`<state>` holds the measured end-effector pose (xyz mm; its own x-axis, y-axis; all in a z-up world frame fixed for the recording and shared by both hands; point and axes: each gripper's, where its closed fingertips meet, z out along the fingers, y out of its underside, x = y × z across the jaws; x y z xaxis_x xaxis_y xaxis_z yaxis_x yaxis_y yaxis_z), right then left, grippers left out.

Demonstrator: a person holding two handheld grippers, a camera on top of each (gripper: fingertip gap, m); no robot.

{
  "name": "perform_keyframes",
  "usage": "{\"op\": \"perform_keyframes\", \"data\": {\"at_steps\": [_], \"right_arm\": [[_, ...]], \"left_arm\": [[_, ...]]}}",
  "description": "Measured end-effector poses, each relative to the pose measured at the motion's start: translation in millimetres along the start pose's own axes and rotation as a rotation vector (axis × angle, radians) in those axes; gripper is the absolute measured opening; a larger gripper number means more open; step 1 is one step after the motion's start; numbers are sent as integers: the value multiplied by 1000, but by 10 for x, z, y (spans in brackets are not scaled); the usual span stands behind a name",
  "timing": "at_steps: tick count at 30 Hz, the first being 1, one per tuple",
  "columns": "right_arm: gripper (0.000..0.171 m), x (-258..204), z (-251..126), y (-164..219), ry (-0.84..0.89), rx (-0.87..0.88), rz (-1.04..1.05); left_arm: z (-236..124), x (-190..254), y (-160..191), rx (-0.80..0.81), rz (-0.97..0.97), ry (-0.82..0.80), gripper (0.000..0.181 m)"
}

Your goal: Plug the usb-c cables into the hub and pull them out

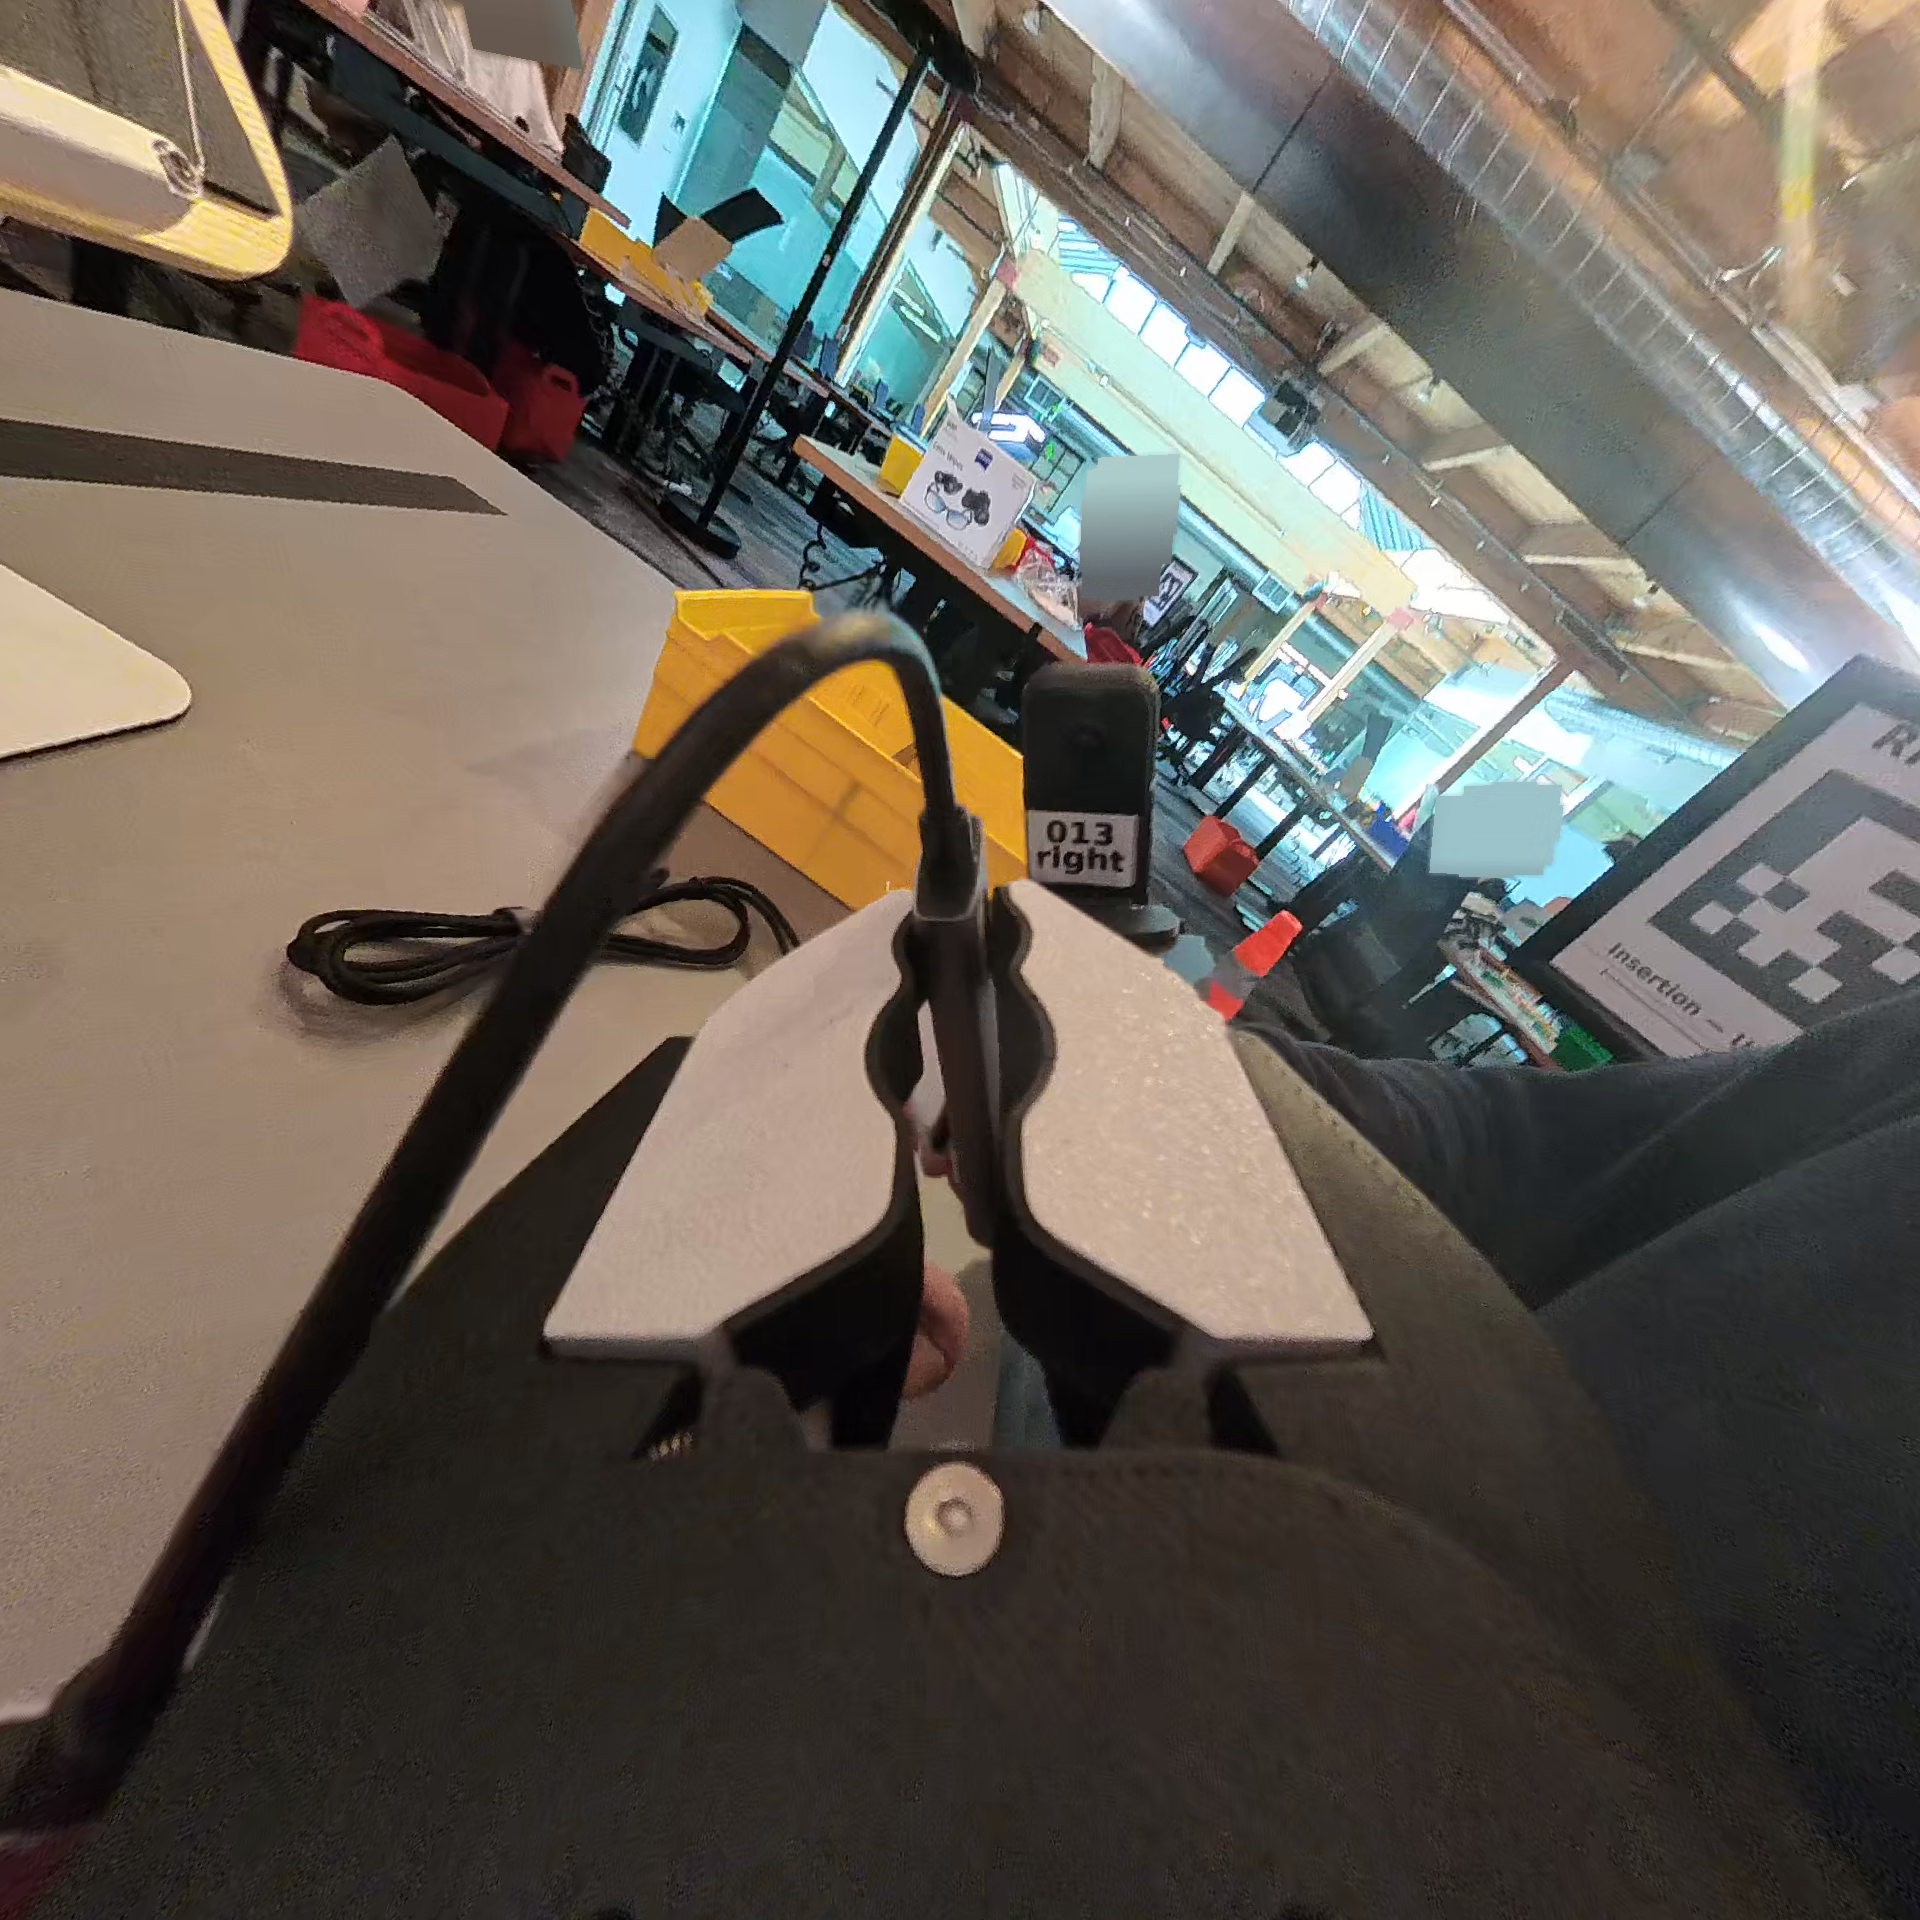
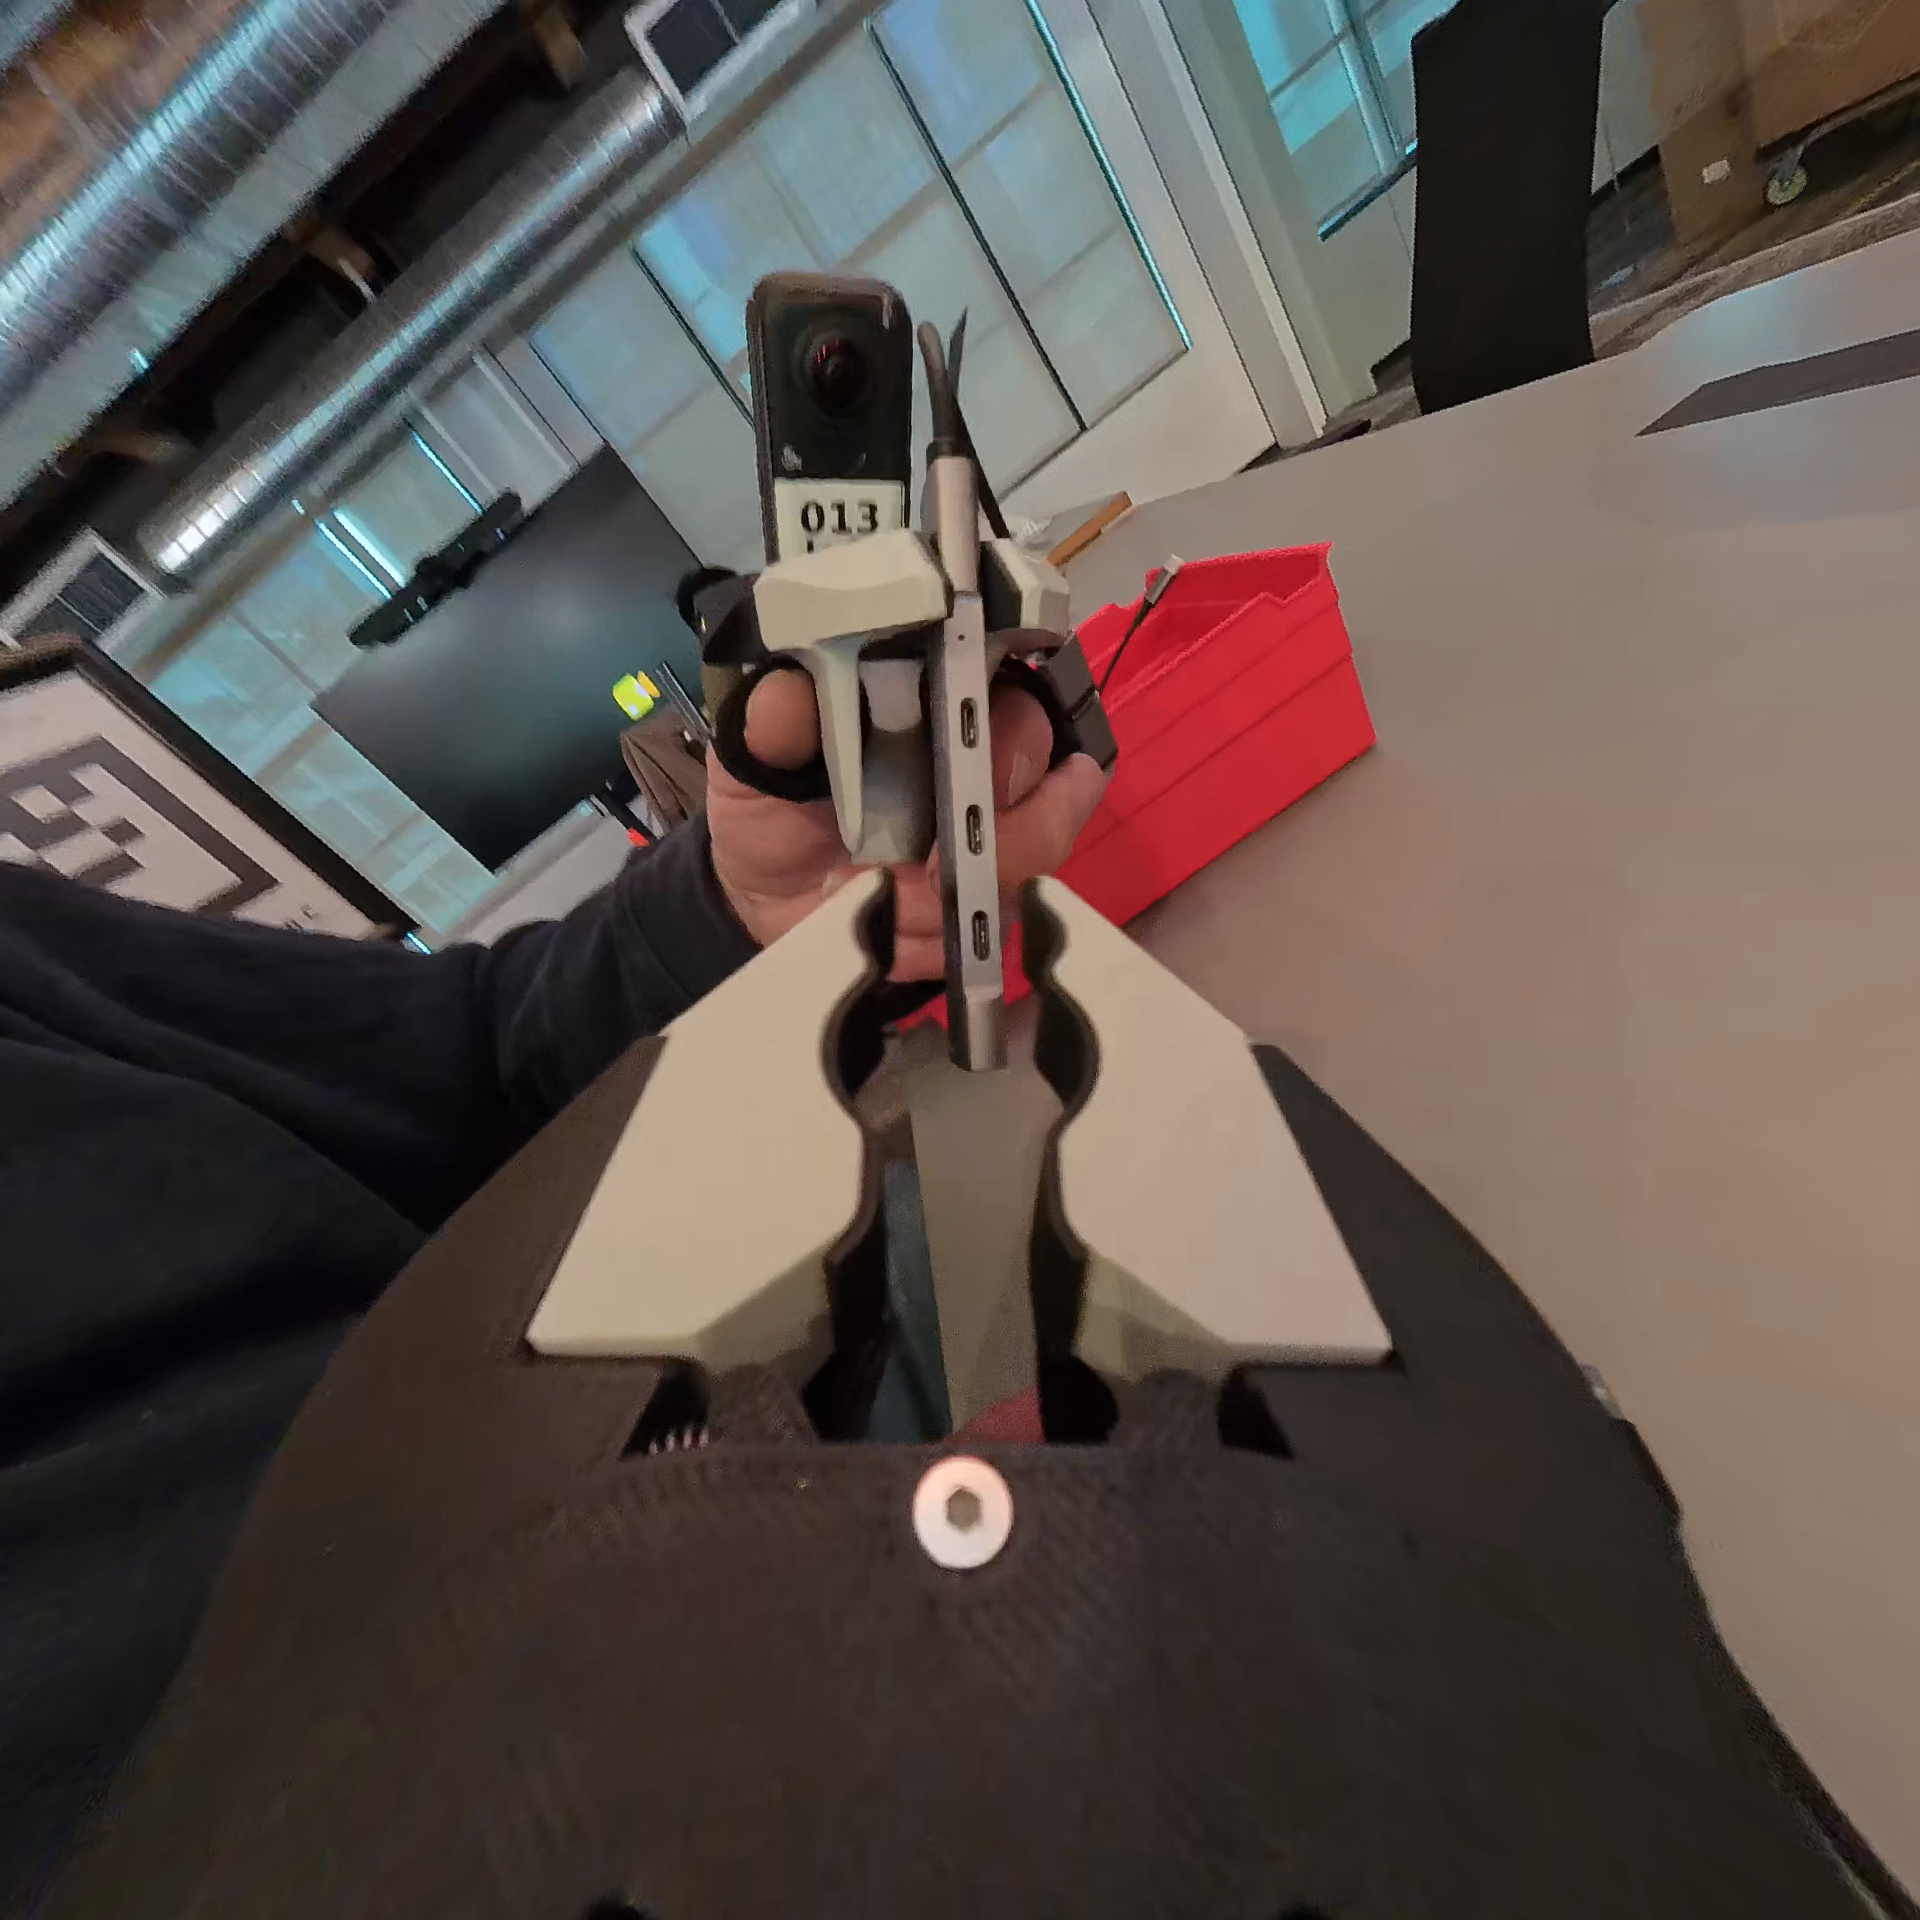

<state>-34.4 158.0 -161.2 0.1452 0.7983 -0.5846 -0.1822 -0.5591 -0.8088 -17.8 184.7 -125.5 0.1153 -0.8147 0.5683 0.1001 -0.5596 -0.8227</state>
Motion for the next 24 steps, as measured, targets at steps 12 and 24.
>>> {"op": "perform_keyframes", "data": {"at_steps": [12,24], "right_arm": [[6,50,-51,-90,36,32,62],[6,190,-70,-44,153,16,55]], "left_arm": [[41,-34,108,-185,157,-107,56],[105,-283,346,-539,1007,-587,129]]}}
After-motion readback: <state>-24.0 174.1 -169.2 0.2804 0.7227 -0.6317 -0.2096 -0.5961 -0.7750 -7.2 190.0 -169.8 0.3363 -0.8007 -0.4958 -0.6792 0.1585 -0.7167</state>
